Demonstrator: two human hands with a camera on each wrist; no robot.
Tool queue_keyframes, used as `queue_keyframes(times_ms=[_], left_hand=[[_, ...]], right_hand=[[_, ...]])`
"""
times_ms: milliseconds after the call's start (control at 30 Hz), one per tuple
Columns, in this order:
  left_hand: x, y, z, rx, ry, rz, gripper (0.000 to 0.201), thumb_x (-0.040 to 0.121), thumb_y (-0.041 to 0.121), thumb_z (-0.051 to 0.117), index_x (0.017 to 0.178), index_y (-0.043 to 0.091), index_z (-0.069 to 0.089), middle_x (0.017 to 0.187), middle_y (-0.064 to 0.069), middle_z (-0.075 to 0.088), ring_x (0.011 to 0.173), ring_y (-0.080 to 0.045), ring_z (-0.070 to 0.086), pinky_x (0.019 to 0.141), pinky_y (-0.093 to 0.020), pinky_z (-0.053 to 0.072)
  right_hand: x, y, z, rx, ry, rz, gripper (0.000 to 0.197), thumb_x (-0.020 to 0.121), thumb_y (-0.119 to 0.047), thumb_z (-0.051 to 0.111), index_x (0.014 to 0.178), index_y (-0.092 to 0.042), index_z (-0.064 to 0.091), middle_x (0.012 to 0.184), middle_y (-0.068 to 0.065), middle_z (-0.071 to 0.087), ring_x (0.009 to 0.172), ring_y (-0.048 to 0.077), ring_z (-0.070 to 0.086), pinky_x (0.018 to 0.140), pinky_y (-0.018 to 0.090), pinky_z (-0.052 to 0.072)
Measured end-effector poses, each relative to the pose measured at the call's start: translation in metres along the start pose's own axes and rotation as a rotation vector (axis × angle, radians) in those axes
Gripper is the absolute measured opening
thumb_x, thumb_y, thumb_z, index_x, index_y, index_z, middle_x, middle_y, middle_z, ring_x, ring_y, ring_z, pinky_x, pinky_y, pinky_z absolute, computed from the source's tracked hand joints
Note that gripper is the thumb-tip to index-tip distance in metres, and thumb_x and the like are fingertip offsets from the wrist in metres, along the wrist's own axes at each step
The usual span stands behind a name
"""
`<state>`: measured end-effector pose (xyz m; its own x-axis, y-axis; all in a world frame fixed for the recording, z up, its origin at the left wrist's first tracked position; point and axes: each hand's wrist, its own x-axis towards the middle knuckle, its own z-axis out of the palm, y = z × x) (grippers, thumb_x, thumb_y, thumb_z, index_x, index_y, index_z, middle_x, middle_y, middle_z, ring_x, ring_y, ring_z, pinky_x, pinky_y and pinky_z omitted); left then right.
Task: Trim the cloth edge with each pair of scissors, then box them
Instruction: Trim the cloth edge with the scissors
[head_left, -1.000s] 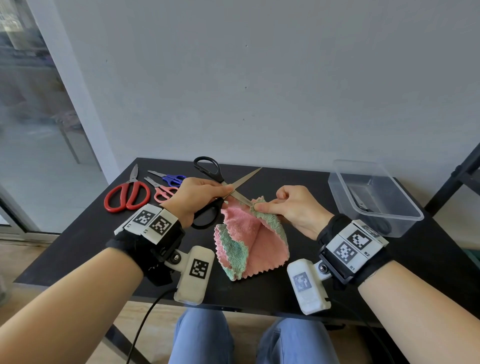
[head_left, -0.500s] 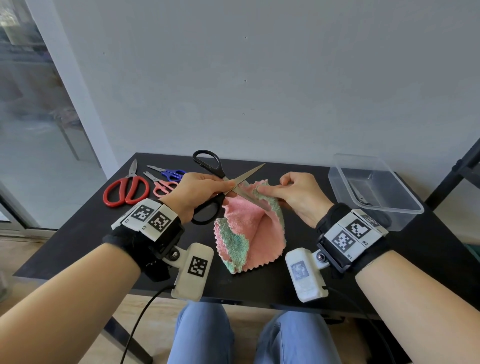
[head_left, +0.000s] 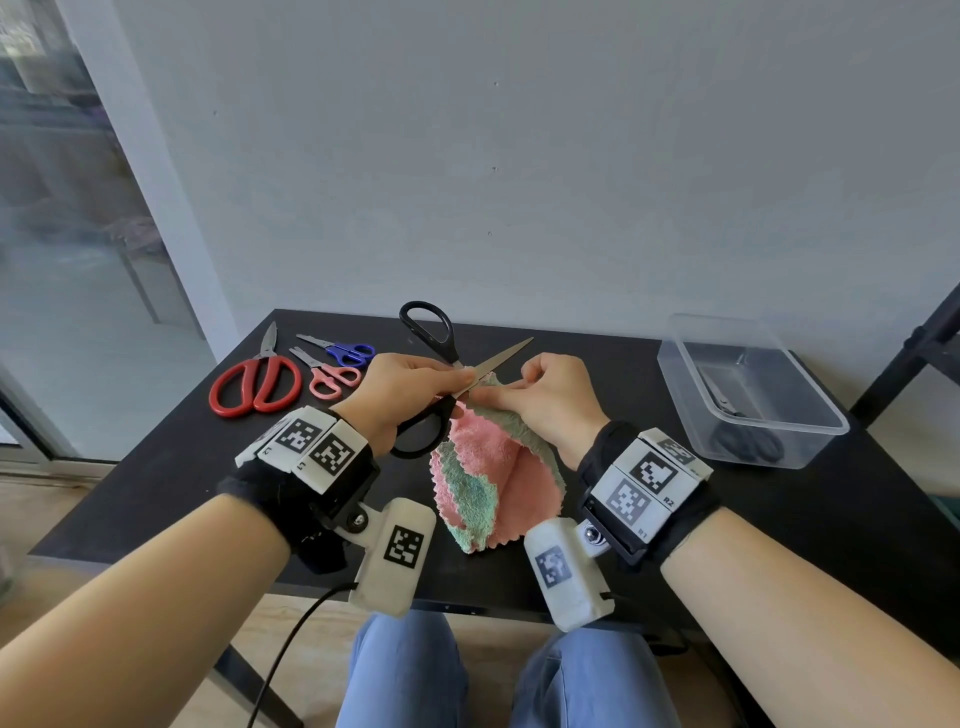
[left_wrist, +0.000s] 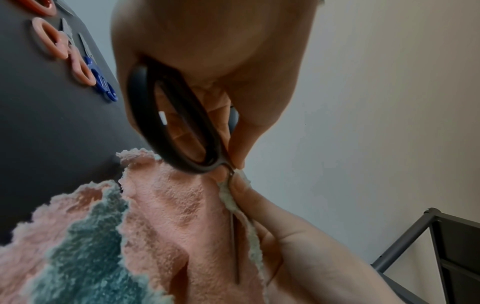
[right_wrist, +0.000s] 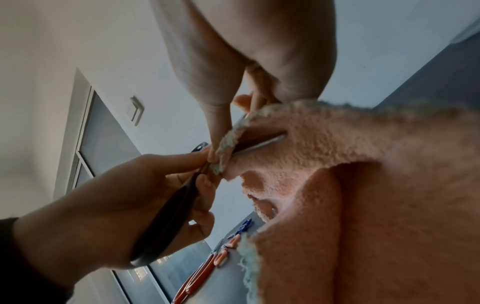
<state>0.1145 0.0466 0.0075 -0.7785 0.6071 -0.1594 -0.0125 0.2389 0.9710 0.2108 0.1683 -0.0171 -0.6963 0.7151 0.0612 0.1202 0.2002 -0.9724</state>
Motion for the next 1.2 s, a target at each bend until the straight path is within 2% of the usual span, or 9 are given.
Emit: queue_keyframes(times_ms=[133, 300, 467, 600, 733, 867, 933, 1067, 1200], left_hand=[[0.0, 0.001, -0.001, 0.007, -0.009, 0.002, 0.017, 0.081, 0.018, 0.075, 0.085, 0.002, 0.074, 0.066, -0.006, 0.068, 0.044, -0.006, 0.062, 0.047, -0.015, 0.051], [0.0, 0.002, 0.0, 0.009, -0.01, 0.002, 0.016, 0.081, 0.018, 0.074, 0.078, 0.003, 0.072, 0.055, 0.002, 0.069, 0.043, -0.005, 0.06, 0.047, -0.014, 0.051], [0.0, 0.002, 0.0, 0.011, -0.021, 0.013, 0.015, 0.082, 0.018, 0.073, 0.078, 0.004, 0.073, 0.07, -0.004, 0.072, 0.046, -0.007, 0.062, 0.051, -0.017, 0.055], [0.0, 0.003, -0.001, 0.022, -0.005, 0.016, 0.016, 0.084, 0.018, 0.072, 0.082, 0.003, 0.074, 0.064, -0.003, 0.069, 0.042, -0.005, 0.059, 0.045, -0.014, 0.049], [-0.001, 0.004, 0.0, 0.018, -0.015, 0.003, 0.017, 0.083, 0.017, 0.073, 0.084, 0.0, 0.073, 0.063, -0.007, 0.066, 0.04, -0.005, 0.058, 0.042, -0.013, 0.047], [0.002, 0.007, -0.001, 0.01, -0.013, 0.017, 0.019, 0.081, 0.02, 0.074, 0.086, 0.001, 0.074, 0.072, -0.014, 0.067, 0.05, -0.012, 0.059, 0.048, -0.013, 0.05], [0.004, 0.008, 0.0, -0.008, -0.023, 0.019, 0.017, 0.081, 0.019, 0.075, 0.085, 0.002, 0.074, 0.075, -0.013, 0.068, 0.051, -0.01, 0.06, 0.051, -0.012, 0.051], [0.006, 0.009, 0.002, -0.024, -0.012, 0.023, 0.016, 0.081, 0.016, 0.075, 0.087, 0.001, 0.074, 0.069, -0.007, 0.067, 0.042, -0.004, 0.058, 0.047, -0.01, 0.048], [0.011, 0.007, 0.0, -0.026, 0.011, 0.025, 0.015, 0.081, 0.016, 0.075, 0.087, 0.002, 0.074, 0.059, 0.0, 0.067, 0.04, -0.002, 0.057, 0.046, -0.009, 0.045]], right_hand=[[0.004, 0.005, 0.002, 0.054, 0.005, 0.032, 0.059, 0.058, -0.016, 0.091, 0.061, -0.021, 0.032, 0.073, 0.012, 0.054, 0.071, 0.021, 0.055, 0.065, 0.037, 0.045], [0.006, 0.002, 0.001, 0.038, 0.112, 0.003, 0.065, 0.061, -0.017, 0.09, 0.059, -0.021, 0.025, 0.062, 0.001, 0.029, 0.065, 0.018, 0.035, 0.056, 0.029, 0.032], [0.006, 0.003, -0.008, 0.085, 0.047, 0.042, 0.067, 0.063, -0.012, 0.089, 0.059, -0.021, 0.022, 0.06, 0.001, 0.026, 0.059, 0.015, 0.035, 0.042, 0.018, 0.029], [0.002, 0.002, -0.012, -0.015, -0.024, -0.009, 0.066, 0.059, -0.011, 0.091, 0.06, -0.02, 0.026, 0.056, 0.001, 0.049, 0.061, 0.022, 0.063, 0.05, 0.021, 0.038], [0.004, 0.006, -0.012, 0.051, -0.013, 0.029, 0.065, 0.06, -0.009, 0.09, 0.06, -0.02, 0.026, 0.078, 0.025, 0.069, 0.088, 0.038, 0.071, 0.059, 0.032, 0.043], [0.01, 0.002, -0.018, 0.026, -0.08, 0.054, 0.07, 0.055, -0.021, 0.093, 0.053, -0.024, 0.023, 0.057, 0.004, 0.035, 0.052, 0.026, 0.053, 0.055, 0.032, 0.03], [0.012, 0.002, -0.022, 0.024, -0.111, 0.058, 0.07, 0.057, -0.02, 0.092, 0.052, -0.024, 0.022, 0.057, -0.004, 0.022, 0.057, 0.021, 0.032, 0.056, 0.032, 0.026], [0.014, 0.003, -0.024, 0.041, -0.135, 0.071, 0.068, 0.036, -0.034, 0.091, 0.043, -0.028, 0.023, 0.059, -0.005, 0.022, 0.072, 0.023, 0.038, 0.069, 0.037, 0.036], [0.017, 0.013, -0.035, 0.071, -0.157, 0.089, 0.069, 0.052, -0.017, 0.092, 0.047, -0.027, 0.024, 0.058, -0.003, 0.027, 0.073, 0.027, 0.048, 0.071, 0.042, 0.045]])
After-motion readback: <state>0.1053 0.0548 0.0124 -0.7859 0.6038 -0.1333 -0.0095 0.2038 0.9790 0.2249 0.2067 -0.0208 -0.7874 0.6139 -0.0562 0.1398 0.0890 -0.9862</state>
